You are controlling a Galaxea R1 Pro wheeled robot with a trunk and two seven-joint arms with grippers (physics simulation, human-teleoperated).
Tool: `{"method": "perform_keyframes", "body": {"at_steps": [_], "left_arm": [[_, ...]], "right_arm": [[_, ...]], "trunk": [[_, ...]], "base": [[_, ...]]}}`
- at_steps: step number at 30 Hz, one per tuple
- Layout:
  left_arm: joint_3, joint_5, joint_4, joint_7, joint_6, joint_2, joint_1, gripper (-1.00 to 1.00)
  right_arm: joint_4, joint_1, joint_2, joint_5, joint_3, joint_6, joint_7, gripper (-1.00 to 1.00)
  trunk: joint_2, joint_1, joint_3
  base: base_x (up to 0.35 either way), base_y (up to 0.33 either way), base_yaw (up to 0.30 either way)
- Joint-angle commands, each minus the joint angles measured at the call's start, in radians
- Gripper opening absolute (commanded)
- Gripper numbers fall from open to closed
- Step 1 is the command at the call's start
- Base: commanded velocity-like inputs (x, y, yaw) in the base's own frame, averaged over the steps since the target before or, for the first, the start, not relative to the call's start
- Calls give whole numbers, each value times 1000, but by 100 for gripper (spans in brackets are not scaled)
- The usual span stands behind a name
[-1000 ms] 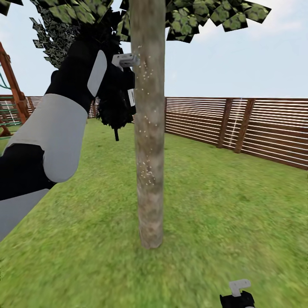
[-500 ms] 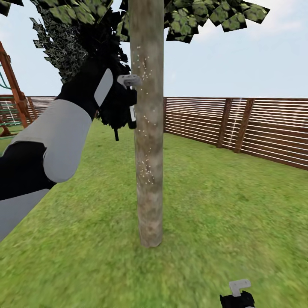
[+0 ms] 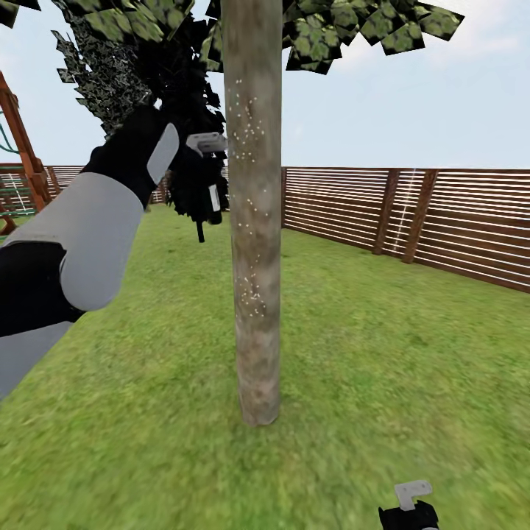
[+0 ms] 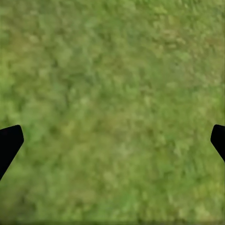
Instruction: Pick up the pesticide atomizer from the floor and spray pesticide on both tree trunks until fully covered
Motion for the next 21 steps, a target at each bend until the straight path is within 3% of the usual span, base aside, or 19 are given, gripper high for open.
{"method": "perform_keyframes", "body": {"at_steps": [1,7,21], "left_arm": [[-1,0,0,2,-3,-4,0,-100],[-1,-2,3,2,-6,-32,0,-100],[-5,4,50,-4,-18,-40,0,-100]], "right_arm": [[0,0,0,0,0,0,0,100],[0,0,0,0,0,0,0,100],[0,0,0,0,0,0,0,100]], "trunk": [[0,0,0],[0,0,0],[0,0,0]], "base": [[0,0,0],[0,0,0],[0,0,0]]}}
